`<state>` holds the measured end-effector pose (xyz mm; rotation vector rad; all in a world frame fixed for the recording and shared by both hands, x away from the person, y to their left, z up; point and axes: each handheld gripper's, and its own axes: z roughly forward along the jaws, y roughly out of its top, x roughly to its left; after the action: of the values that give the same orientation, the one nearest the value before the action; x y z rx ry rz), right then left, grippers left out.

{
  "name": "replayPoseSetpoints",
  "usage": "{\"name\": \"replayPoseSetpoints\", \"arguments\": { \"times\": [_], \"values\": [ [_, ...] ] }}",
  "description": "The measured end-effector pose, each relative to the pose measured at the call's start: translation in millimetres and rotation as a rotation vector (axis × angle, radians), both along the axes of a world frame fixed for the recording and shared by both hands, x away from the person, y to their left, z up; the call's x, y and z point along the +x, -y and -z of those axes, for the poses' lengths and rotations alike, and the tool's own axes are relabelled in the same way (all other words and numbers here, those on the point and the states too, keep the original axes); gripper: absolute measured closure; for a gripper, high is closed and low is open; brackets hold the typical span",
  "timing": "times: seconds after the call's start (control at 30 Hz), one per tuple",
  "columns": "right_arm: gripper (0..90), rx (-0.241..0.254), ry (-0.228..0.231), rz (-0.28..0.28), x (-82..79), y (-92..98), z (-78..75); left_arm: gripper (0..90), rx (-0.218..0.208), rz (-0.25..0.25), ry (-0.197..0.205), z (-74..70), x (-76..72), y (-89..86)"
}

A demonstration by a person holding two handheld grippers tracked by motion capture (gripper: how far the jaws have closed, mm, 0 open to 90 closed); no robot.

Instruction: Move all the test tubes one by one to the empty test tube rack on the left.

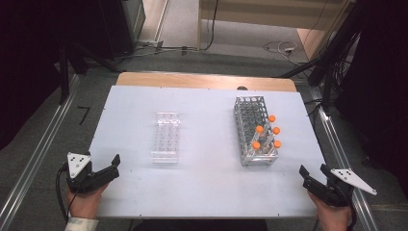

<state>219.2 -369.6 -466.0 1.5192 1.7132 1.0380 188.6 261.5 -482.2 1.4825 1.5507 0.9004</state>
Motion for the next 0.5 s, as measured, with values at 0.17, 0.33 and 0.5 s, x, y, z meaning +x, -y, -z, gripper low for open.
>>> {"name": "replayPoseSetpoints", "arguments": {
  "times": [0.17, 0.33, 0.5],
  "values": [
    [22.8, -0.014, -0.008, -0.017, 1.2, -3.1, 0.2, 6.9, -0.003, 0.005, -0.009, 1.0, 0.4, 1.6],
    [25.2, -0.021, -0.018, -0.042, 2.6, -8.3, 0.0, 7.1, -0.010, -0.004, -0.012, 1.2, -0.2, 0.0],
    [26.3, -0.026, -0.018, -0.058, 3.9, -10.2, -0.8, 7.1, -0.007, -0.008, -0.012, 1.2, -1.1, 0.6]
  ]
}}
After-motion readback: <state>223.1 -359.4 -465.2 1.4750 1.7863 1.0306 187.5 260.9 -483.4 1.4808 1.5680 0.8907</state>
